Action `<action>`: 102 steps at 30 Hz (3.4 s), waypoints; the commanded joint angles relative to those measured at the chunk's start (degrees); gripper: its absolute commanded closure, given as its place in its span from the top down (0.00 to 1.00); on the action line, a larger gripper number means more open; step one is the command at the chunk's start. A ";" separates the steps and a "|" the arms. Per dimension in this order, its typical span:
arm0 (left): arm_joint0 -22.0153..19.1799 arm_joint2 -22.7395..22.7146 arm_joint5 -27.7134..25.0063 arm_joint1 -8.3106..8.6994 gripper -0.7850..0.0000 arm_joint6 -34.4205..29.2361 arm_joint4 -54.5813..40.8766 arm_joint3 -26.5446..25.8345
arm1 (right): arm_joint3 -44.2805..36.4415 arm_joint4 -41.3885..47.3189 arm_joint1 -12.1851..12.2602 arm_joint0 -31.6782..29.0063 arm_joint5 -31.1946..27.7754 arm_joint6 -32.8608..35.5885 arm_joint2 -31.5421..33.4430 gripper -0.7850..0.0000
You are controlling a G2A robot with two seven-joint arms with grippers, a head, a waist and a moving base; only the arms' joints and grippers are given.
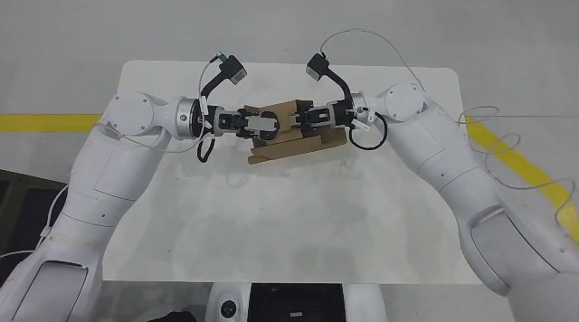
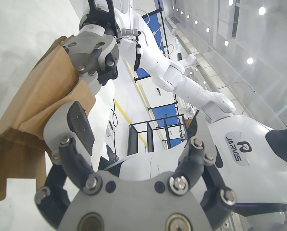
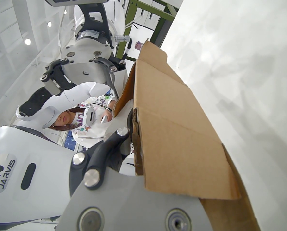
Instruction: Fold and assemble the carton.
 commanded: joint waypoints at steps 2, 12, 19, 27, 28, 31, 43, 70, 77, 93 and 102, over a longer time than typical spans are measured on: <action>0.11 0.02 0.17 -0.01 1.00 0.12 0.23 -0.19 | 0.00 -0.07 0.06 -0.22 0.09 0.09 0.49 0.00; -0.12 -1.59 0.89 0.11 1.00 -2.08 -3.50 2.43 | 0.93 1.04 1.97 -2.21 -0.27 -0.27 4.98 0.00; -0.55 -0.76 0.56 -0.07 1.00 -1.43 -1.40 4.56 | -3.84 0.05 3.96 -4.35 3.00 3.01 7.23 0.00; -1.26 -0.54 0.15 -0.19 1.00 -0.82 0.01 5.90 | -8.84 -0.93 4.92 -6.07 6.34 6.35 7.23 0.00; -1.22 -0.50 0.10 -0.19 1.00 -0.90 0.11 5.84 | -9.24 -0.86 4.94 -6.15 6.60 6.61 7.13 0.00; -1.10 -0.44 0.09 -0.20 1.00 -1.07 0.23 5.52 | -10.22 -0.85 4.87 -6.18 7.46 7.47 6.51 0.00; -1.25 0.25 0.63 -0.46 1.00 -1.72 -0.49 4.34 | -10.18 -0.19 3.71 -5.42 8.72 8.72 3.53 0.00; -1.48 0.71 -0.55 -0.79 1.00 0.56 1.47 4.33 | -4.30 -0.63 3.63 -5.82 2.81 -1.13 8.84 0.00; -1.61 1.07 -0.41 -0.94 1.00 -0.06 0.97 4.20 | -2.82 -2.76 3.19 -5.27 -0.23 -7.43 10.55 0.00; -0.92 1.86 0.04 -1.22 1.00 -0.23 0.67 2.77 | -4.70 -6.87 2.07 -6.25 -2.10 -12.97 11.42 0.00; -0.49 1.97 0.28 -1.26 1.00 -0.60 0.77 2.14 | -5.64 -7.62 1.33 -6.39 -2.51 -13.94 11.73 0.00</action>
